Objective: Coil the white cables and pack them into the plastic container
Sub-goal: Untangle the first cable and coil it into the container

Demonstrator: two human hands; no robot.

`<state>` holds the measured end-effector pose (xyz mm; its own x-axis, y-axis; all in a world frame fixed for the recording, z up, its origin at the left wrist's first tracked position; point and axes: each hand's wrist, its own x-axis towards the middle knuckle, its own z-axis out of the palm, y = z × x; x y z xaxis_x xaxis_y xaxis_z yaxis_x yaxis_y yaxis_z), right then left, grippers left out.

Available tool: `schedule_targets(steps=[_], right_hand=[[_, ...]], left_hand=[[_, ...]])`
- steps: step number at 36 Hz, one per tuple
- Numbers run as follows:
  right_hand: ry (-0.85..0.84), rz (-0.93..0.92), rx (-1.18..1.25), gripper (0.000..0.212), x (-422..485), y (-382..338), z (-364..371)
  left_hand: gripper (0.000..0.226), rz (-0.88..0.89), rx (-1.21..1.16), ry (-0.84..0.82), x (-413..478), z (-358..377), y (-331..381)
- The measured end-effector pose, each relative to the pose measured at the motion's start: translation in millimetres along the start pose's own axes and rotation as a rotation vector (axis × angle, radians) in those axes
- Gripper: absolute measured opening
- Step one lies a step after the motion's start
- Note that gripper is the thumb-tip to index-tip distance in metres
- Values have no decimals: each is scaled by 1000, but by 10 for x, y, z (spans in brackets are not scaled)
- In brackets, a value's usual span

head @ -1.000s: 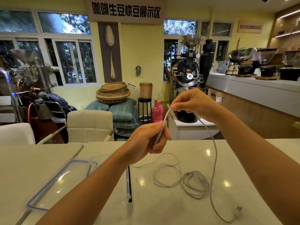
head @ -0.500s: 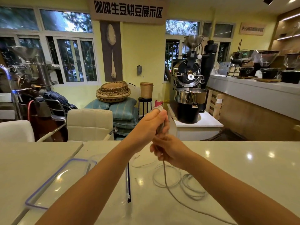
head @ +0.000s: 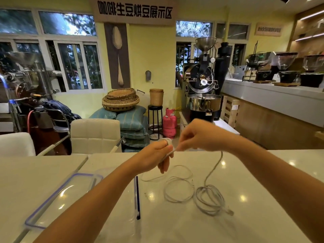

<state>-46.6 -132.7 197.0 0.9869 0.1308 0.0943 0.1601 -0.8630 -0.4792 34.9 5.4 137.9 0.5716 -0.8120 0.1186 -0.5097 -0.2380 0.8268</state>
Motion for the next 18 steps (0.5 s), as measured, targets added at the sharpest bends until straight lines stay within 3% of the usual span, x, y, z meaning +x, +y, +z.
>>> schedule_targets(steps=[4, 12, 18], right_hand=[[71, -69, 40, 15, 24, 43, -259], [278, -198, 588, 20, 139, 323, -295], [315, -115, 1026, 18, 310, 497, 203]], left_hand=[[42, 62, -168, -69, -68, 43, 14], [46, 225, -745, -271, -115, 87, 178], [42, 321, -826, -246, -159, 107, 357]])
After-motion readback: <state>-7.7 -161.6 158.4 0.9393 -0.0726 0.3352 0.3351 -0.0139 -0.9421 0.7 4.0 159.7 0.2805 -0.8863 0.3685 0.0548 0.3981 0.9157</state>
